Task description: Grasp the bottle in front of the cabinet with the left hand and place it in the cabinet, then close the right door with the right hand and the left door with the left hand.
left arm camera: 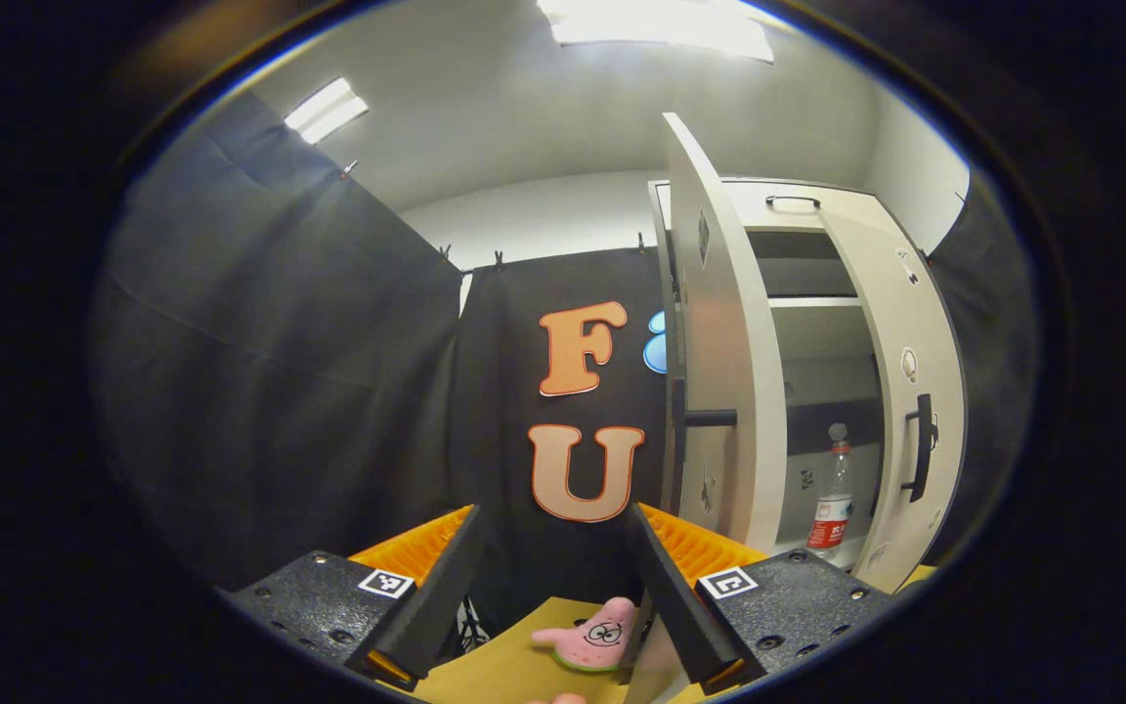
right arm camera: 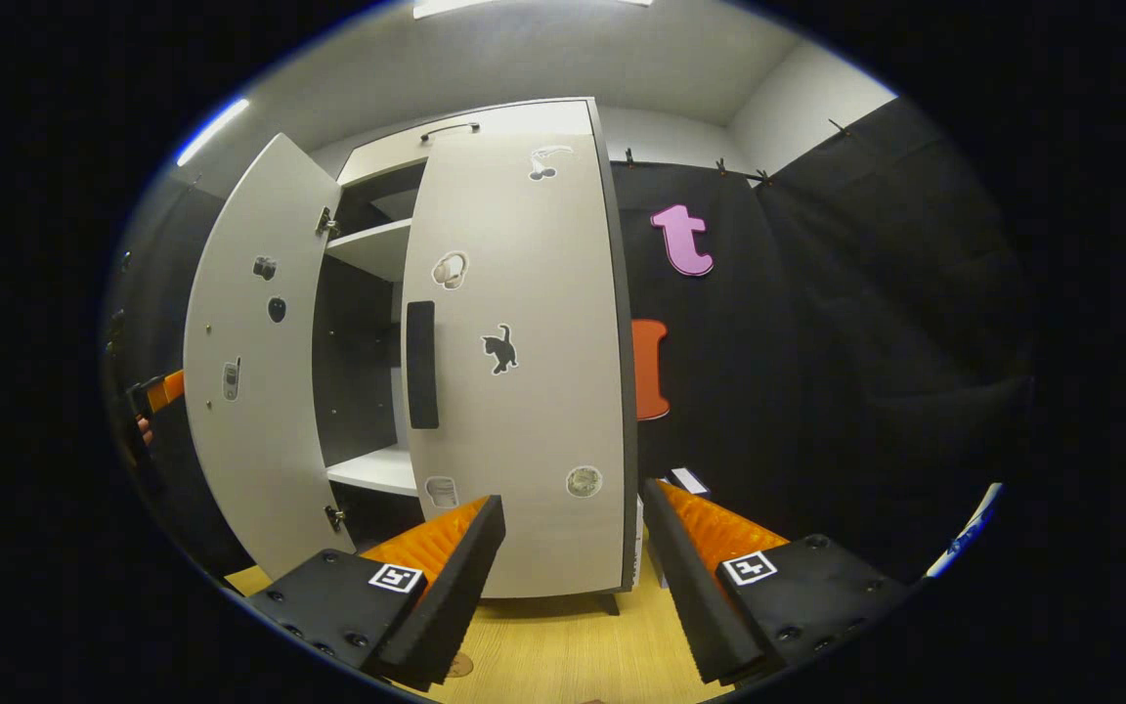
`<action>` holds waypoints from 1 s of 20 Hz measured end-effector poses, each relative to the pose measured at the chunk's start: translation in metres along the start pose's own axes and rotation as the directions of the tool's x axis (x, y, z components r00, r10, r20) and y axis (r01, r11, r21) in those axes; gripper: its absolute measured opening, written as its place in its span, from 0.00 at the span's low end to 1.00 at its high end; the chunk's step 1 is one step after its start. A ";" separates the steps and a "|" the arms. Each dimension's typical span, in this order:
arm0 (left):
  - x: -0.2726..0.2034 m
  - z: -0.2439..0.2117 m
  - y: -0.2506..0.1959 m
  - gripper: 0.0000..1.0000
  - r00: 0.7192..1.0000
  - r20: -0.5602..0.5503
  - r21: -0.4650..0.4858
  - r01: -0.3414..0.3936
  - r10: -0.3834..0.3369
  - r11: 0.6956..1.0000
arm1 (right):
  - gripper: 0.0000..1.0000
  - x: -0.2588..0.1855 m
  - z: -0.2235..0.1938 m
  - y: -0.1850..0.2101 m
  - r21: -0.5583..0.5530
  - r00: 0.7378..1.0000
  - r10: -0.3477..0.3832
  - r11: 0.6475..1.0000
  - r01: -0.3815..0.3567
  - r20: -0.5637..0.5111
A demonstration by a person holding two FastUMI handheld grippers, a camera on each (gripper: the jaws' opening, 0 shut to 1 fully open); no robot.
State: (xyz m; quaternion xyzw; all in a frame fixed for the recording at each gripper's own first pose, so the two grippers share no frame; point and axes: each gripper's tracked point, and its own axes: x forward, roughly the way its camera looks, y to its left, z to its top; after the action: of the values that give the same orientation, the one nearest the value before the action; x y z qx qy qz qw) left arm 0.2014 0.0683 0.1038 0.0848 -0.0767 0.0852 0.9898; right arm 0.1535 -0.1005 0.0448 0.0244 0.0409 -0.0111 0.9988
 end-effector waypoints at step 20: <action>-0.002 0.016 -0.163 0.93 0.950 0.076 -0.101 0.308 -0.302 0.946 | 0.95 -0.037 0.004 -0.062 0.022 0.991 -0.135 0.991 0.135 -0.003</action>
State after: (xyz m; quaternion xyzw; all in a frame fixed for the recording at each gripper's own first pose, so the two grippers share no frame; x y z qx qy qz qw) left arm 0.2269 -0.0934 0.0935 0.0427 -0.0968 -0.0759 0.9915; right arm 0.1155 -0.1615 0.0492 0.0324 0.0429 -0.0790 0.9954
